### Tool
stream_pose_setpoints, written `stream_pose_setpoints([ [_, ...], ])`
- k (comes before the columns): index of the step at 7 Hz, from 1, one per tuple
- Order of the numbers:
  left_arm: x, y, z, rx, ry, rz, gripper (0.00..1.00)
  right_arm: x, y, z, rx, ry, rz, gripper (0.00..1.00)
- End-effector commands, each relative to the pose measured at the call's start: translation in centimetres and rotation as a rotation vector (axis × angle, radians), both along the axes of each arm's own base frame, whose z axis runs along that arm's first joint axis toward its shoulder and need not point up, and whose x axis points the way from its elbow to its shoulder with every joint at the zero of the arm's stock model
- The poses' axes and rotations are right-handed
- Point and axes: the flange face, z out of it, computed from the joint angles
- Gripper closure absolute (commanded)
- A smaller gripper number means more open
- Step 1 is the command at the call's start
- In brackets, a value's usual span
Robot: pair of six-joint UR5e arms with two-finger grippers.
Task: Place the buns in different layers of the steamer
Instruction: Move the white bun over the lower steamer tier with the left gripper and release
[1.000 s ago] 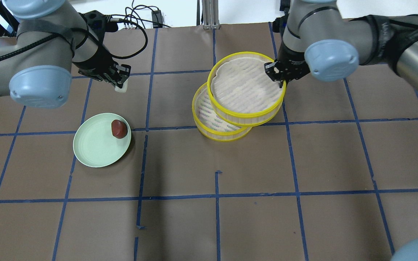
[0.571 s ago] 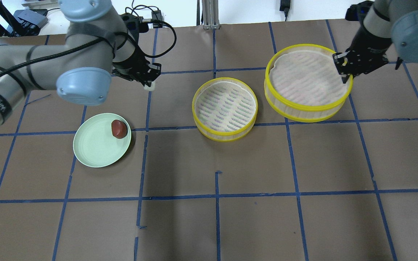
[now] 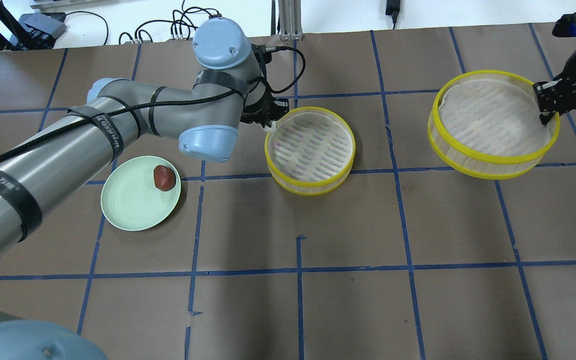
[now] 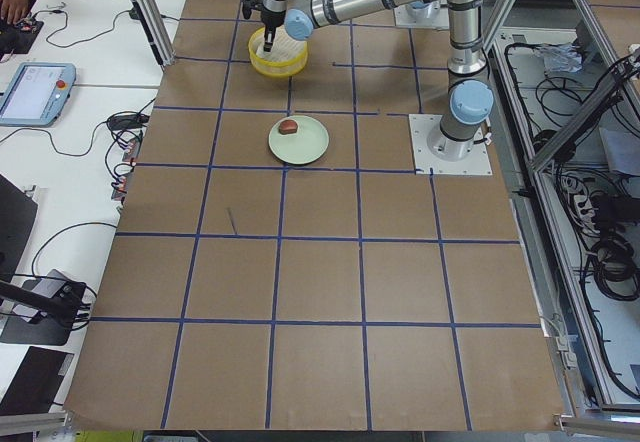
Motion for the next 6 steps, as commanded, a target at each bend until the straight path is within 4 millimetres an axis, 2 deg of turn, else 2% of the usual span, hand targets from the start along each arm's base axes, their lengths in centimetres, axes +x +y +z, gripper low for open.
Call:
stream_pose_setpoints([
  [1, -3.8, 1.1, -1.8, -0.003, 0.033, 0.030, 0.01, -0.3, 0.1, -0.2, 0.004, 0.001, -0.003, 0.91],
  [3, -3.9, 1.1, -1.0, -0.014, 0.041, 0.024, 0.00, -0.2, 0.3, -0.6, 0.012, -0.003, -0.003, 0.91],
  [4, -3.6, 1.4, 0.9, -0.040, 0.031, 0.011, 0.00, -0.1, 0.2, -0.6, 0.010, -0.004, -0.006, 0.91],
  [6, -3.1, 1.6, 1.8, -0.052, 0.014, -0.022, 0.00, 0.3, 0.3, -0.5, 0.010, -0.003, -0.013, 0.91],
])
